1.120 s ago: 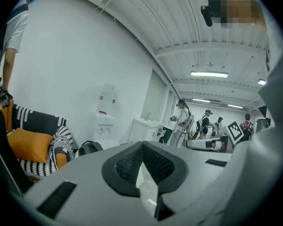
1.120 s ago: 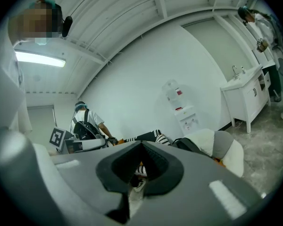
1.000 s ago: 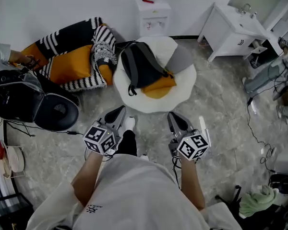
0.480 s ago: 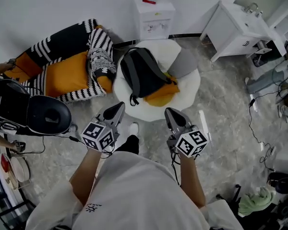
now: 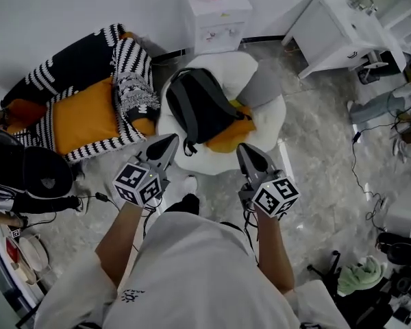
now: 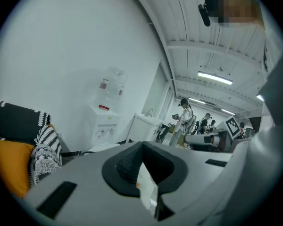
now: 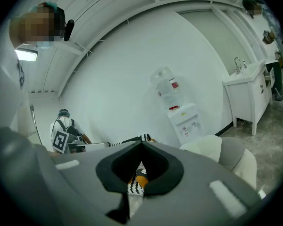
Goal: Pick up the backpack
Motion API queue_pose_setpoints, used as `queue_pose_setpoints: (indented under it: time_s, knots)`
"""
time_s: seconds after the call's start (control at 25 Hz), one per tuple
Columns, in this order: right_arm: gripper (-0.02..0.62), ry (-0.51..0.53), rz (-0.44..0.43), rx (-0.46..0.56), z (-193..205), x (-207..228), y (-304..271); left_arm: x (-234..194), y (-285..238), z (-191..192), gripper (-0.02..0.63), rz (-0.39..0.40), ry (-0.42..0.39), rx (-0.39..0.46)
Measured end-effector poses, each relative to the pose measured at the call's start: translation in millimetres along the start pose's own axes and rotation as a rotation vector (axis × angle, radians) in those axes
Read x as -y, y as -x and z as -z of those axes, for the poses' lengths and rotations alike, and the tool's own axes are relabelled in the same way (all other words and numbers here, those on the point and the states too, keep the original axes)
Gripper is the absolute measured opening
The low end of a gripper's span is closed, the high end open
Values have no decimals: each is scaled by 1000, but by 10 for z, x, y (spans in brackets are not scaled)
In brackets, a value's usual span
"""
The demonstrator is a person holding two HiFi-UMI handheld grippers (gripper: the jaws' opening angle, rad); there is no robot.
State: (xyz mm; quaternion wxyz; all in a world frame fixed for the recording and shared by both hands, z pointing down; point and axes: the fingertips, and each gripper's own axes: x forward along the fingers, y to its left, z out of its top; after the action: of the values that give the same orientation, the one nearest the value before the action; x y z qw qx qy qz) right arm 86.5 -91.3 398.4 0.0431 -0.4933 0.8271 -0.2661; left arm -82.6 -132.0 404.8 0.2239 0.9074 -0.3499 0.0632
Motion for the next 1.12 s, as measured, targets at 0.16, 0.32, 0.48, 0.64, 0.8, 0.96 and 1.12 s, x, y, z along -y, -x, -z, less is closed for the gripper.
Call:
queue_pose_setpoints:
  time_s: [0.16,0.32,0.48,0.64,0.8,0.96,1.12]
  knots:
    - [3,15,30,-6,-117,111,-241,-328,-197,-35,-3,11,23,-19]
    - [3,4,51,-14,-160,208,-323,-487,-377,0,-3,6,7,-53]
    - [3,-12,60,-39,-95,375,-387,-554,-487,50,-3,-4,20,-51]
    - [3,-12,15,-64,-112,432,-495,-564,-483,88,-3,-38,51,-52]
    - [3,21,-65,-112,-80,514,-686,-612,-517,190,-3,-107,66,-60]
    - [3,81,-120,-215,147,863,-980,-785,-648,336,-3,-217,80,-79]
    - [3,88,-202,-288,340,1237,-1435,-1026,-756,478,-3,-345,152,-63]
